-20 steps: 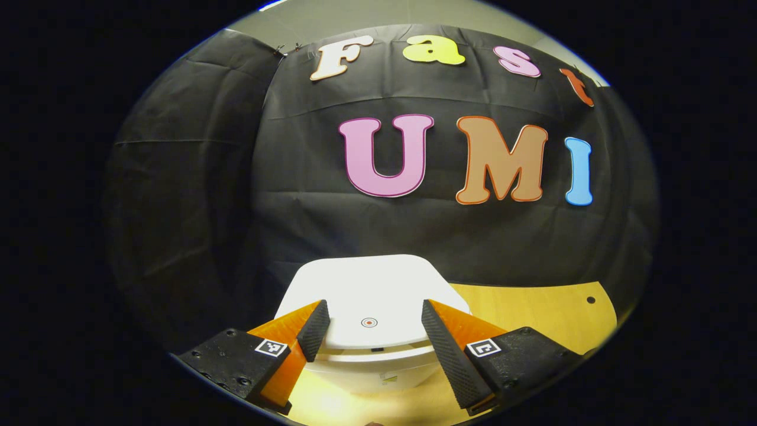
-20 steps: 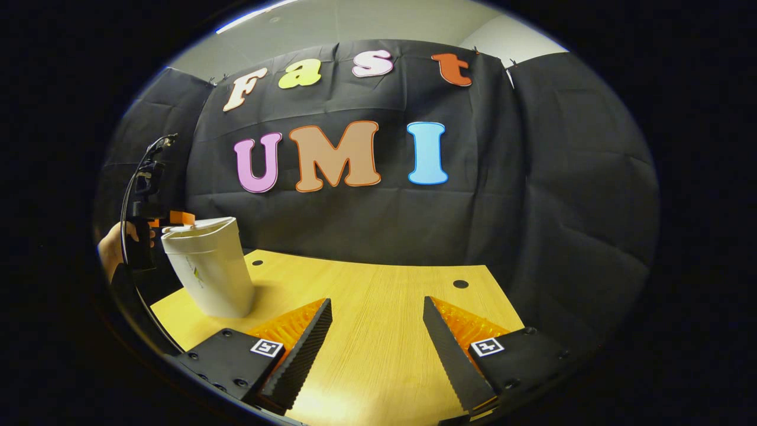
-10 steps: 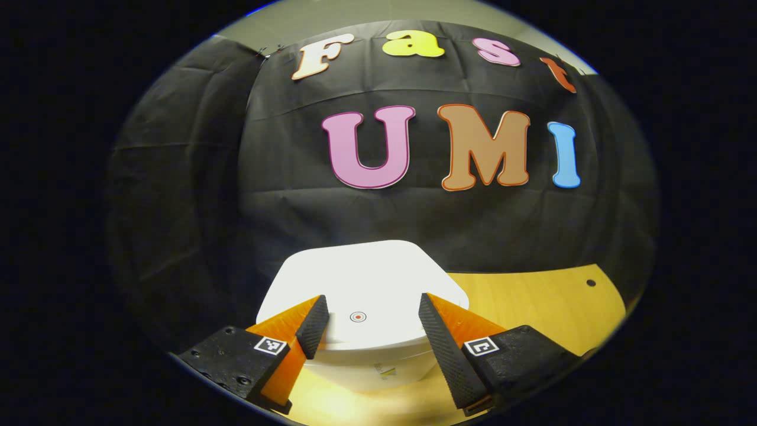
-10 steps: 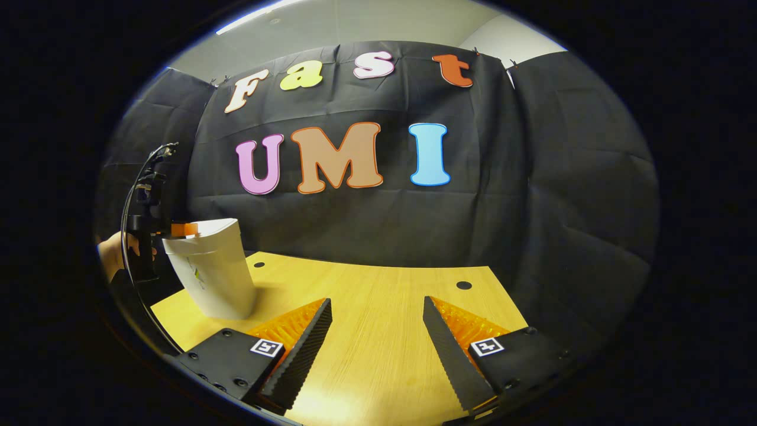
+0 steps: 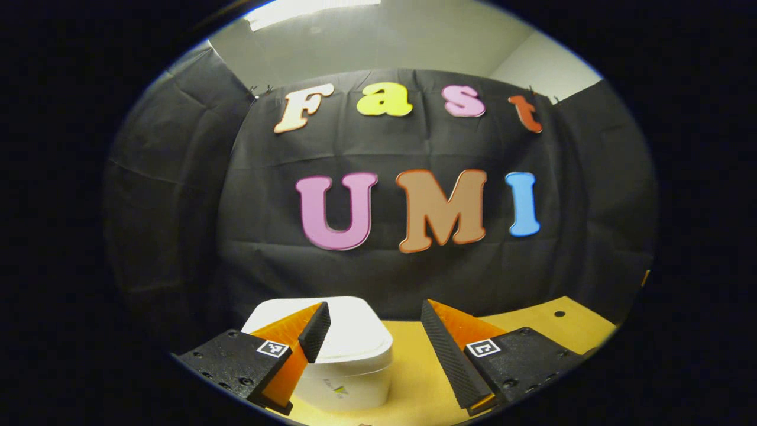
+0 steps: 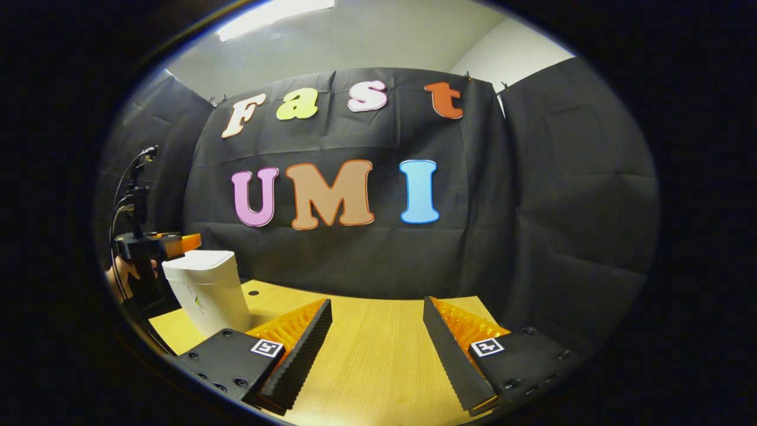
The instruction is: Press the lid of the desktop garbage bin to open it, pick up the crumpled paper on the desktop and throw it into the bin, then pick up the pop can on the desktop and drop it into the bin, and finally close the garbage bin lid.
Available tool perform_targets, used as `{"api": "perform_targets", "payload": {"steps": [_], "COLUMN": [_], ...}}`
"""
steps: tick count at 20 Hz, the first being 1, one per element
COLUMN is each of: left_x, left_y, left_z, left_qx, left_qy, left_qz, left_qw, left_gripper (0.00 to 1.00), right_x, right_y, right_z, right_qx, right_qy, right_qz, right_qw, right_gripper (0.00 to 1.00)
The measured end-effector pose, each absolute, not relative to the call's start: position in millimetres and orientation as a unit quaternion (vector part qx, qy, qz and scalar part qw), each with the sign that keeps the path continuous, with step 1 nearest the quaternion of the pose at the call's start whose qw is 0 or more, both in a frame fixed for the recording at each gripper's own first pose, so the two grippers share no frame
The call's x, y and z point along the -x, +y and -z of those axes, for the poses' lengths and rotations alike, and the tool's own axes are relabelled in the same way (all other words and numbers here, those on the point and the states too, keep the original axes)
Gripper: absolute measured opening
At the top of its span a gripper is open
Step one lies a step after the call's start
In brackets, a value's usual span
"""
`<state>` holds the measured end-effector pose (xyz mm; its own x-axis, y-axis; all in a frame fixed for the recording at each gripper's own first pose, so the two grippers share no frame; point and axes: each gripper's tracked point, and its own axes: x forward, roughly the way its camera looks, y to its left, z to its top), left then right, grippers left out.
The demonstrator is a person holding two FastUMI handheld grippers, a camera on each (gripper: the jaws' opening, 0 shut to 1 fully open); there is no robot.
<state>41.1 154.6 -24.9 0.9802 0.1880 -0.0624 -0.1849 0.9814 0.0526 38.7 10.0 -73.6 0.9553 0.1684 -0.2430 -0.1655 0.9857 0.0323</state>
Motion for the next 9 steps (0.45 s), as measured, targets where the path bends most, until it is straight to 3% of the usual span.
{"api": "perform_targets", "payload": {"steps": [9], "left_x": [-17.8], "left_y": [38.2], "left_z": [35.3], "left_qx": [0.017], "left_qy": [0.033], "left_qz": [0.007], "left_qw": [0.999], "left_gripper": [0.93], "right_x": [-25.8], "right_y": [1.3], "right_z": [50.6], "right_qx": [-0.024], "right_qy": [0.083], "right_qz": [-0.059], "right_qw": [0.994], "right_gripper": [0.99]}}
